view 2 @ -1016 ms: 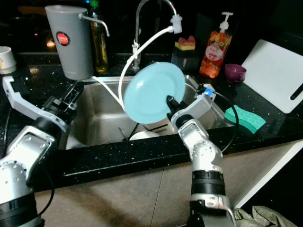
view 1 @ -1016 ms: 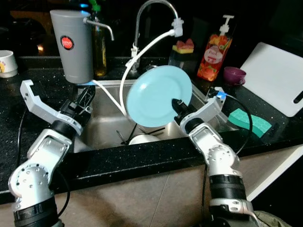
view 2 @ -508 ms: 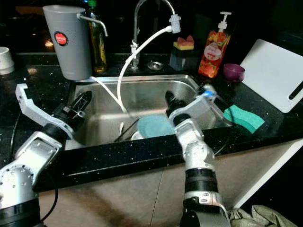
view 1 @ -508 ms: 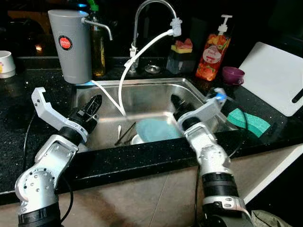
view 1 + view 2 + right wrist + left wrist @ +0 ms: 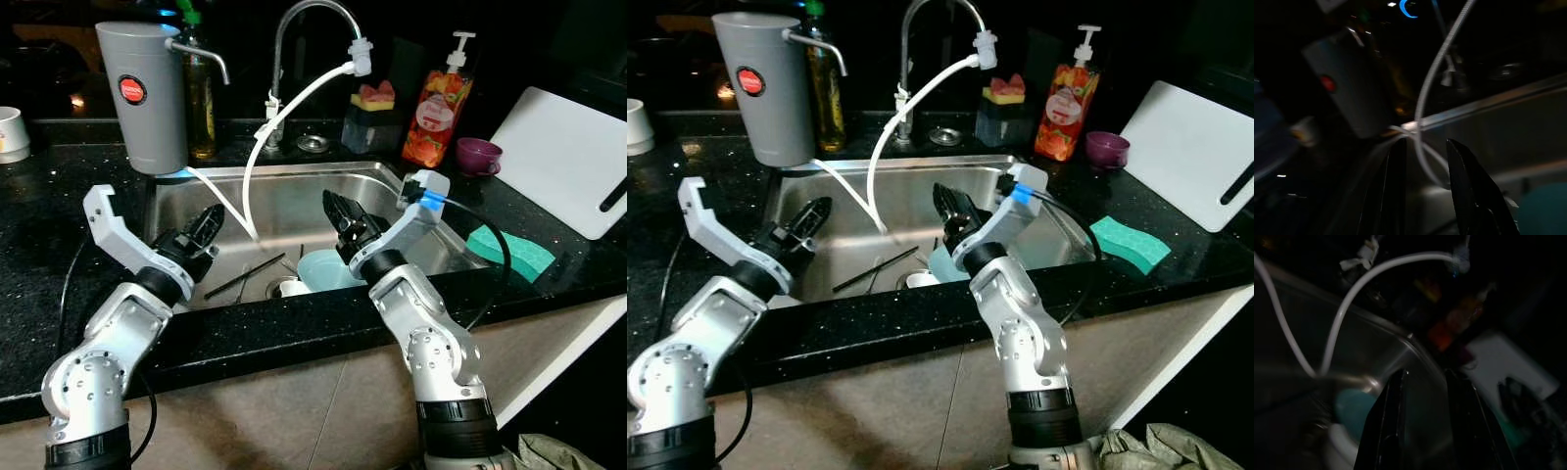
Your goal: Kitchen organization
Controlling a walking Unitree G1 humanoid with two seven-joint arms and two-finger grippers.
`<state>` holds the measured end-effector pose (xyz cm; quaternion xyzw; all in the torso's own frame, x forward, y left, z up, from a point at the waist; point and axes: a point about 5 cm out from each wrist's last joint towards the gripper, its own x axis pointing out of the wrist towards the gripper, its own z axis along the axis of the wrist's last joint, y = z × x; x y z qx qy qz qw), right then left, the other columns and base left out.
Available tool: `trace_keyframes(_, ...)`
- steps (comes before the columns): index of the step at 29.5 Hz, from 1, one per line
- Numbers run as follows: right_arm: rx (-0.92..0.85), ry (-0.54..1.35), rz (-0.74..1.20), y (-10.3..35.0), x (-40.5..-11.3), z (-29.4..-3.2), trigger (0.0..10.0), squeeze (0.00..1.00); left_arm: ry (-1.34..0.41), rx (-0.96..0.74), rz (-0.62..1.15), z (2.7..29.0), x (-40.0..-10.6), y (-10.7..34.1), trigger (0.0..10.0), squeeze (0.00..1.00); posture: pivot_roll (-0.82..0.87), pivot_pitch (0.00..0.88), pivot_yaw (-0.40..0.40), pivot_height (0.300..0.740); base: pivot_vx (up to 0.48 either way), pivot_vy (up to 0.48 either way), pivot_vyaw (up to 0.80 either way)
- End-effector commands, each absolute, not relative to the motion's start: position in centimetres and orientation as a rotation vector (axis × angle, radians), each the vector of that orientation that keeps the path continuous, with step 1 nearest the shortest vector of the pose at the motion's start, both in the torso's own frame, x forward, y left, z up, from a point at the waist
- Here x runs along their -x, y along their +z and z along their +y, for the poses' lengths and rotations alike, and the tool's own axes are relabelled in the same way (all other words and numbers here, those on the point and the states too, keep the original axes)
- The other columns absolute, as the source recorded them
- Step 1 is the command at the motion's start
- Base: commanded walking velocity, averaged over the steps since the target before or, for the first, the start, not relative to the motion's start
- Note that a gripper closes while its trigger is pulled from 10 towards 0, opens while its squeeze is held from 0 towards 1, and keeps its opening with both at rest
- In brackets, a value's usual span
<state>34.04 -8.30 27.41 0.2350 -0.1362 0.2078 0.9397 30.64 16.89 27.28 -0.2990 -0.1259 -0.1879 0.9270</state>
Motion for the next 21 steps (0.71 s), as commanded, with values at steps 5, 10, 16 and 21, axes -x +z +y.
trace_keyframes(5, -0.314, 0.217, -0.296, 26.7, -33.7, -10.1, 10.0, 0.0, -0.388, 0.184, -0.348, 14.0, -29.9, 28.6, 10.0, 0.0, 0.08, 0.099, -0.087, 0.74, 0.0, 0.0, 0.0)
trace_keyframes(10, -0.245, 0.151, -0.307, 26.3, -33.6, -10.6, 10.0, 0.0, -0.27, 0.034, -0.405, 13.7, -30.3, 29.0, 10.0, 0.0, 0.07, 0.095, -0.074, 0.74, 0.0, 0.0, 0.0)
trace_keyframes(16, -0.192, 0.099, -0.325, 26.4, -33.3, -11.4, 10.0, 0.0, -0.2, -0.041, -0.419, 13.8, -30.6, 28.7, 10.0, 0.0, 0.06, 0.096, -0.054, 0.74, 0.0, 0.0, 0.0)
trace_keyframes(21, -0.185, 0.05, -0.33, 26.4, -33.3, -12.5, 10.0, 0.0, -0.183, -0.039, -0.403, 13.8, -30.7, 28.1, 10.0, 0.0, 0.06, 0.094, -0.048, 0.74, 0.0, 0.0, 0.0)
